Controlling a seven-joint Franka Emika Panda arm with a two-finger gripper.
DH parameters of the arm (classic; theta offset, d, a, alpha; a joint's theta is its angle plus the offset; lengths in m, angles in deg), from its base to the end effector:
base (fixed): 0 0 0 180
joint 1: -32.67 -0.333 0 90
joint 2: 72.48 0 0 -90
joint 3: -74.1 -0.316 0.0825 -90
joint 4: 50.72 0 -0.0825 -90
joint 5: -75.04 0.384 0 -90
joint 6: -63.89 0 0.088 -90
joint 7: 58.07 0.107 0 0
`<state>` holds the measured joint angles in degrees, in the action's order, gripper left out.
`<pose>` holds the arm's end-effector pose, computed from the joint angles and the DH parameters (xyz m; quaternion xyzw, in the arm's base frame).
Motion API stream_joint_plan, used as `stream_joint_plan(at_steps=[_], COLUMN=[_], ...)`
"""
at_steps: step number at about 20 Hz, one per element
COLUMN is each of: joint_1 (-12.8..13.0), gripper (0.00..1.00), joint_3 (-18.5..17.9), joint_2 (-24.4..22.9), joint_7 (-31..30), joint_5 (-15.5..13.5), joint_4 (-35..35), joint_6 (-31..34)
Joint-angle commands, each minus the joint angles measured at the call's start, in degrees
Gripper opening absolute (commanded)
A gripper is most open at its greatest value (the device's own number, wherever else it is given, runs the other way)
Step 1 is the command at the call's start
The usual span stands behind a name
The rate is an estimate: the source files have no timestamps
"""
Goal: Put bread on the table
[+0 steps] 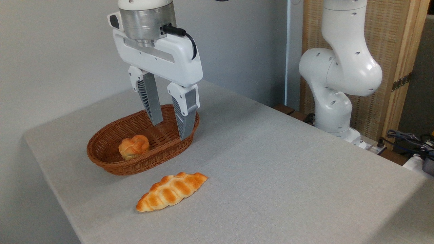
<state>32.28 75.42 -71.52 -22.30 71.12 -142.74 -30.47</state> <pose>0.5659 -0.0159 0.6054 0.9492 -0.3125 0.0218 0.0291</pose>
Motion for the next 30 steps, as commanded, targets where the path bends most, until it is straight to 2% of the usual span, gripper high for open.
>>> stream_joint_plan(at_steps=[1, 15, 20, 22, 24, 26, 30], joint_1=[0.75, 0.75, 0.66, 0.66, 0.66, 0.66, 0.66], gripper=[1.0, 1.0, 1.0, 1.0, 1.0, 1.0, 1.0], joint_3=[-0.62, -0.45, 2.45, 3.68, 5.7, 9.73, 15.01], joint_2=[-0.34, -0.34, -0.34, -0.34, -0.34, -0.08, 0.8], joint_7=[0.88, 0.88, 0.18, -0.52, -2.72, -5.09, -7.38], joint_5=[-0.74, -0.73, -0.91, -1.52, -3.89, -6.0, -6.1], joint_4=[-0.01, -0.09, -0.71, -1.5, -3.6, -7.46, -13.01], joint_6=[0.67, 0.67, -0.21, -2.66, -6.96, -14.06, -22.79])
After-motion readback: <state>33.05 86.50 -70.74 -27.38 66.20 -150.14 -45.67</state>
